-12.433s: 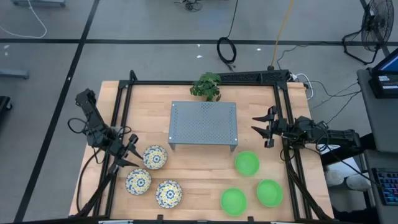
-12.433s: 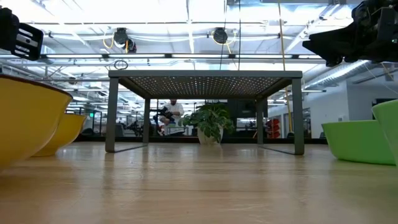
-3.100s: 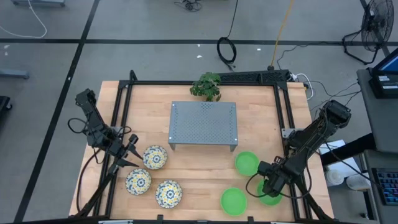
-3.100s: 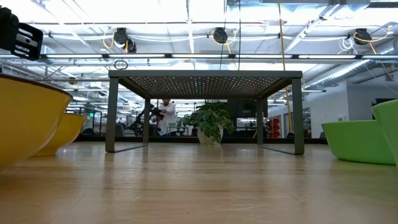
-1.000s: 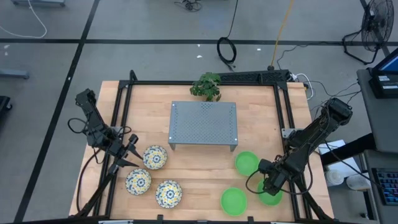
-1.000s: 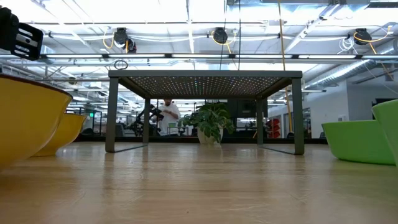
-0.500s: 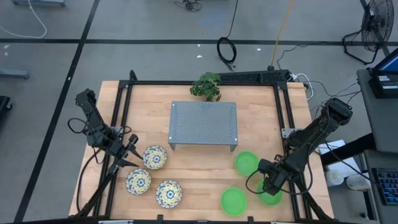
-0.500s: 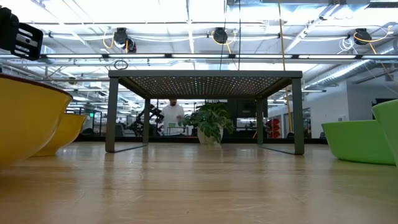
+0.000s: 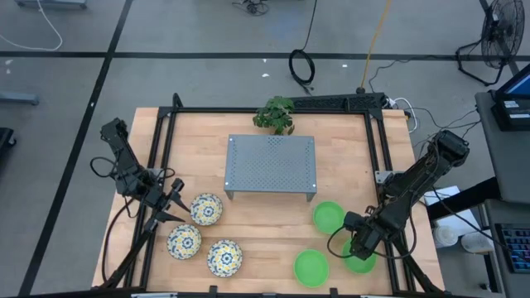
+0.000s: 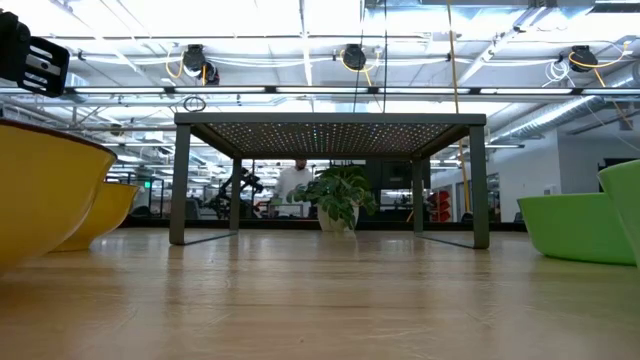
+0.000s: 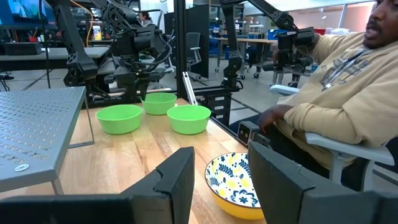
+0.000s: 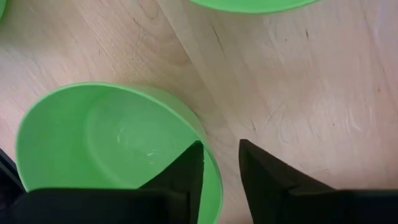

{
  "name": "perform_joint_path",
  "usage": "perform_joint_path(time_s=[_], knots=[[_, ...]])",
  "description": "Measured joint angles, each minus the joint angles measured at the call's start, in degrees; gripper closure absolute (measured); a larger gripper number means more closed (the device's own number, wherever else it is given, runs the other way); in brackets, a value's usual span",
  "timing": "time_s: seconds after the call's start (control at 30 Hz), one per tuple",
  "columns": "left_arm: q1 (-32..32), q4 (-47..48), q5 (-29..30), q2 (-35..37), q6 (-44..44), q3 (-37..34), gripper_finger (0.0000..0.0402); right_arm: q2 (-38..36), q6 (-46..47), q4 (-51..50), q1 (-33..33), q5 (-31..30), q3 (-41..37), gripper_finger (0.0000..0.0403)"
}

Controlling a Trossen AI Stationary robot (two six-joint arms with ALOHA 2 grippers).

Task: Pick & Place Mini bowls
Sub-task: Put the bottom right green bowl on the shelf

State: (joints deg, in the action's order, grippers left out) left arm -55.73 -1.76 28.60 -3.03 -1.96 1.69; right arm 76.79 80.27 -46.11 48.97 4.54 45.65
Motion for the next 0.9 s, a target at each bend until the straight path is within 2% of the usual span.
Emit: perform_joint_path(time_s=[0.43, 0.9], knots=[[0.0, 0.0, 0.0, 0.0, 0.0, 0.0, 0.0249, 0.0, -0.3, 0.1, 0.0, 0.0, 0.0, 0.0326], [0.0, 0.0, 0.0, 0.0, 0.0, 0.0, 0.0249, 0.0, -7.7, 3.5, 0.0, 0.0, 0.0, 0.0328]])
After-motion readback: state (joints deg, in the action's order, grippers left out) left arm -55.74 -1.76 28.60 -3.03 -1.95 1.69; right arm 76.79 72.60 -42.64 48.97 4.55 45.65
